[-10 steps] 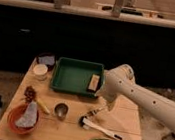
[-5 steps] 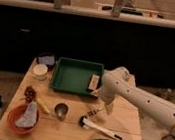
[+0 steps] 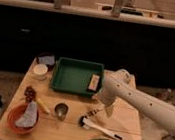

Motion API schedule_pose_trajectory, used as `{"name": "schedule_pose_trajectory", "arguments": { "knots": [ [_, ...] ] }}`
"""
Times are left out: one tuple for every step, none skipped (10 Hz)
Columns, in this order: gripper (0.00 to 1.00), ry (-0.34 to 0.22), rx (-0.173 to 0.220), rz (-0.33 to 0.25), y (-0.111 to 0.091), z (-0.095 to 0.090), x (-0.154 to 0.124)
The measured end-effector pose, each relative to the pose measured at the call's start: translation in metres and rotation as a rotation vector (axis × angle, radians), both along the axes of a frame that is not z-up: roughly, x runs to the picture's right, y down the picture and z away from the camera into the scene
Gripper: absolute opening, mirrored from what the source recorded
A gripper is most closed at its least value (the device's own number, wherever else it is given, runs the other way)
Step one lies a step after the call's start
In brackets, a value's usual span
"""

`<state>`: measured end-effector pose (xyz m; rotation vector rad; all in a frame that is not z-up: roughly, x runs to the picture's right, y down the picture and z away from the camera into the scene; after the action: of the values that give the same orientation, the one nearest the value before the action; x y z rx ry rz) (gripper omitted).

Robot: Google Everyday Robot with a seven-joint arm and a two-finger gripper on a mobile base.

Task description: Place fork in metal cup

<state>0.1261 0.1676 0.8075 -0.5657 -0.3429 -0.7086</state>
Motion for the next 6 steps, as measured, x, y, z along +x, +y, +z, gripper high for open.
{"name": "schedule_pose_trajectory", "arguments": {
  "knots": [
    [0.8,-0.01,0.021,0.0,-0.008,-0.011,0.0],
    [0.8,-0.017,0.028,-0.004,-0.011,-0.016,0.0],
    [0.8,-0.02,0.03,-0.004,-0.011,-0.017,0.0],
    [0.8,-0.027,0.021,-0.007,-0.007,-0.014,0.0],
    [0.8,-0.029,0.013,-0.009,-0.003,-0.009,-0.001],
    [0.8,-0.032,0.004,-0.009,0.001,-0.004,-0.001]
  ]
}}
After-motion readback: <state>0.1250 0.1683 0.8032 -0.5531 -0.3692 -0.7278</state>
